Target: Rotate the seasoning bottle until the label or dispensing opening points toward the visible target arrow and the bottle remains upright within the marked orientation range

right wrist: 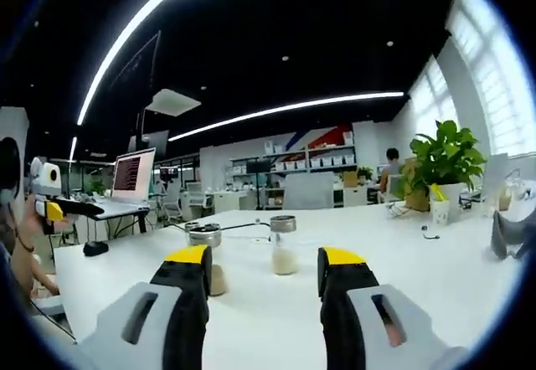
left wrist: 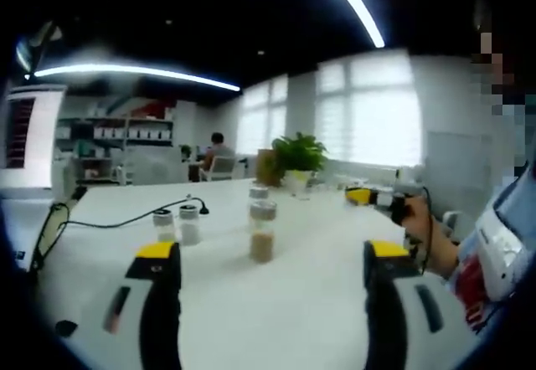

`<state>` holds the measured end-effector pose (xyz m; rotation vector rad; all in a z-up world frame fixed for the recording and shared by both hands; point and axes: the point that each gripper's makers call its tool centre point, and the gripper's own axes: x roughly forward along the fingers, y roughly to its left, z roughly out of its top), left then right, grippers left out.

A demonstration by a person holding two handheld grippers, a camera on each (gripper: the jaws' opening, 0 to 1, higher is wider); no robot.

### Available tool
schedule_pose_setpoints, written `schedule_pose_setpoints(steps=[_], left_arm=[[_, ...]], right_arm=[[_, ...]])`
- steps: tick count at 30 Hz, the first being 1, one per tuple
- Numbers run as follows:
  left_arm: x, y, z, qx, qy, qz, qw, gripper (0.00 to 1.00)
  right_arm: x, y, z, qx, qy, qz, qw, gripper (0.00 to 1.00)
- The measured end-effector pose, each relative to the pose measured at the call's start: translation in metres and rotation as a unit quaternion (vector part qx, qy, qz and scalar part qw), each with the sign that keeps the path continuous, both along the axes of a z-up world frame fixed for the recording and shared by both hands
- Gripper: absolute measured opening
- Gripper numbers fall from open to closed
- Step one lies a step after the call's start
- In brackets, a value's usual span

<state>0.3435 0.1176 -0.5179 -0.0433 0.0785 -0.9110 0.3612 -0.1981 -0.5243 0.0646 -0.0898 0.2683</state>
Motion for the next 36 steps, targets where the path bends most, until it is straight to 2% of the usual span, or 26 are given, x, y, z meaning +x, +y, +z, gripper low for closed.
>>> schedule_pose_setpoints(steps=[2, 4, 5, 7, 8, 11, 13, 14, 15, 16, 17, 18, 19, 21, 23, 24, 26, 28, 29, 32, 34, 36], left_arm=[[0.000, -0.001, -0.001, 0.000, 0.002, 0.000, 1.0000, 0.95], [-0.001, -0.001, -0.007, 0.017, 0.006, -0.005, 0.9998, 0.96], [0.001, 0.000, -0.007, 0.018, 0.006, -0.001, 0.9998, 0.96], [0.005, 0.004, -0.007, 0.014, 0.007, 0.009, 0.9998, 0.96], [0.007, 0.005, -0.006, 0.009, 0.009, 0.011, 0.9999, 0.96], [0.005, 0.002, -0.006, -0.001, 0.014, 0.004, 0.9999, 0.96], [0.004, -0.001, -0.007, 0.000, 0.014, -0.002, 0.9999, 0.96], [0.004, -0.002, -0.007, 0.001, 0.014, -0.003, 0.9999, 0.96], [0.003, -0.004, -0.008, 0.001, 0.014, -0.006, 0.9999, 0.96], [0.003, -0.005, -0.009, 0.002, 0.015, -0.008, 0.9998, 0.96], [0.003, -0.006, -0.010, 0.002, 0.017, -0.010, 0.9998, 0.96], [0.003, -0.006, -0.011, 0.002, 0.018, -0.009, 0.9998, 0.96], [0.005, -0.007, -0.012, 0.000, 0.021, -0.008, 0.9998, 0.96], [0.006, -0.010, -0.015, -0.003, 0.029, -0.010, 0.9995, 0.96], [0.006, -0.012, -0.017, -0.003, 0.032, -0.012, 0.9994, 0.96], [0.005, -0.012, -0.017, -0.001, 0.033, -0.013, 0.9994, 0.95], [0.005, -0.012, -0.018, 0.003, 0.032, -0.012, 0.9994, 0.95], [0.006, -0.011, -0.018, 0.004, 0.030, -0.009, 0.9995, 0.95], [0.006, -0.011, -0.018, 0.002, 0.031, -0.009, 0.9995, 0.95], [0.007, -0.011, -0.019, 0.000, 0.035, -0.011, 0.9993, 0.95], [0.008, -0.011, -0.021, 0.004, 0.038, -0.009, 0.9992, 0.95], [0.009, -0.010, -0.023, 0.007, 0.039, -0.008, 0.9992, 0.95]], right_arm=[[0.001, -0.006, -0.003, 0.010, 0.002, -0.006, 0.9999, 0.47], [-0.001, -0.002, -0.015, -0.060, 0.033, 0.020, 0.9974, 0.43], [-0.001, -0.005, -0.015, -0.067, 0.035, 0.013, 0.9970, 0.43], [-0.002, -0.010, -0.006, -0.020, 0.005, 0.007, 0.9998, 0.40], [-0.002, -0.011, -0.007, -0.017, 0.007, 0.008, 0.9998, 0.38], [0.004, -0.021, -0.020, -0.051, 0.030, -0.014, 0.9981, 0.36], [0.008, -0.023, -0.019, -0.040, 0.017, -0.017, 0.9989, 0.32], [0.010, -0.027, -0.010, -0.063, -0.027, -0.026, 0.9973, 0.31], [0.013, -0.036, -0.009, -0.071, -0.038, -0.055, 0.9953, 0.28], [0.016, -0.037, -0.014, -0.077, -0.025, -0.052, 0.9953, 0.27], [0.019, -0.038, -0.012, -0.074, -0.027, -0.048, 0.9957, 0.28], [0.021, -0.035, -0.009, -0.054, -0.036, -0.034, 0.9973, 0.28], [0.024, -0.034, -0.008, -0.041, -0.034, -0.022, 0.9983, 0.28], [0.033, -0.031, -0.009, -0.044, -0.019, -0.001, 0.9989, 0.33], [0.043, -0.032, -0.008, -0.051, -0.012, 0.004, 0.9986, 0.40], [0.050, -0.039, -0.011, -0.054, 0.002, -0.014, 0.9985, 0.49], [0.065, -0.049, -0.017, -0.079, 0.024, -0.035, 0.9960, 0.59], [0.080, -0.048, -0.019, -0.077, 0.025, -0.024, 0.9964, 0.59], [0.086, -0.045, -0.024, -0.070, 0.039, -0.009, 0.9967, 0.58], [0.110, -0.041, -0.031, -0.069, 0.047, 0.014, 0.9964, 0.62], [0.128, -0.033, -0.042, -0.078, 0.068, 0.042, 0.9938, 0.64], [0.143, -0.023, -0.047, -0.078, 0.071, 0.070, 0.9920, 0.64]])
